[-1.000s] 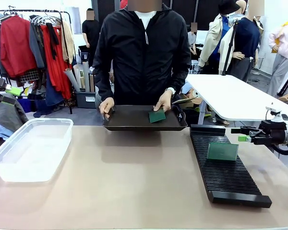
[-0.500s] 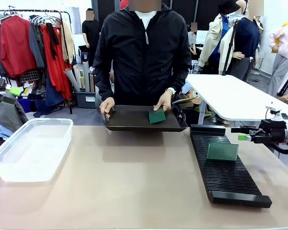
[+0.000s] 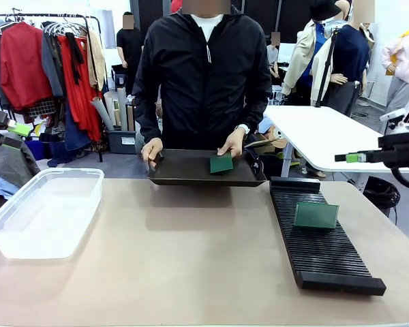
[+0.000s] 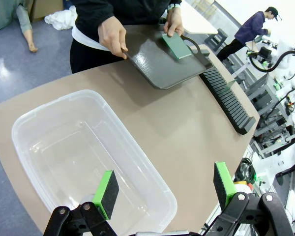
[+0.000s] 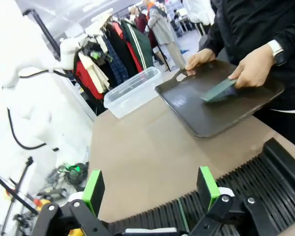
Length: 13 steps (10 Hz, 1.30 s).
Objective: Sort PCBs into racks and boxes based on the side picked up.
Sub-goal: Pick up the Blank PCB handed by the Human.
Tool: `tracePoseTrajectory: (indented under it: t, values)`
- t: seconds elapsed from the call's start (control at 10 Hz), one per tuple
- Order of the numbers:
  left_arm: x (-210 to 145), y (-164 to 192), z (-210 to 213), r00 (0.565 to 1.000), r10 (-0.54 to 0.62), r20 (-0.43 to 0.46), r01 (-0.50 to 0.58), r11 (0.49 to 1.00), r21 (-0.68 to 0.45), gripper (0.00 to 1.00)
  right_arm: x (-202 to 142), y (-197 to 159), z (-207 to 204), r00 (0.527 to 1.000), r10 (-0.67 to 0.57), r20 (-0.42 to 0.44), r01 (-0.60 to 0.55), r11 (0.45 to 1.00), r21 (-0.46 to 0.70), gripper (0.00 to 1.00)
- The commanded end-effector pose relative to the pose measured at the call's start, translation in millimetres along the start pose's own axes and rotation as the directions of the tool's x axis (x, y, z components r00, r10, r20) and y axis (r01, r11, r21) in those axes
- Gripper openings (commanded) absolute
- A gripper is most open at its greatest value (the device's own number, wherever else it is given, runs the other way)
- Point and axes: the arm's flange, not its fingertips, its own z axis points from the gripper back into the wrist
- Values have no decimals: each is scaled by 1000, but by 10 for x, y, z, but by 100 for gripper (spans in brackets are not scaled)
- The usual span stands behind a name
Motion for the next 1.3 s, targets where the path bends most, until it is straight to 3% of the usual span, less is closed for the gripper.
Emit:
tracePoseTrajectory:
  t: [0.0,0.5,0.8,1.2]
  values:
    - [-4,-4,0,1000,-4,-4,4,1000,-1,100,114,281,-34,993,-117,21,117,993,0,100]
    - [-4,-4,0,1000,-4,-4,4,1000,-1,100,114,798,-113,955,-261,-139,262,965,-11,100]
    - [-4,-4,0,1000,-4,-4,4,1000,-1,100,114,859,-212,913,-391,-121,391,920,-22,100]
    - [-4,-4,0,1000,-4,-4,4,1000,-1,100,147,817,-344,872,-480,-90,476,877,-66,100]
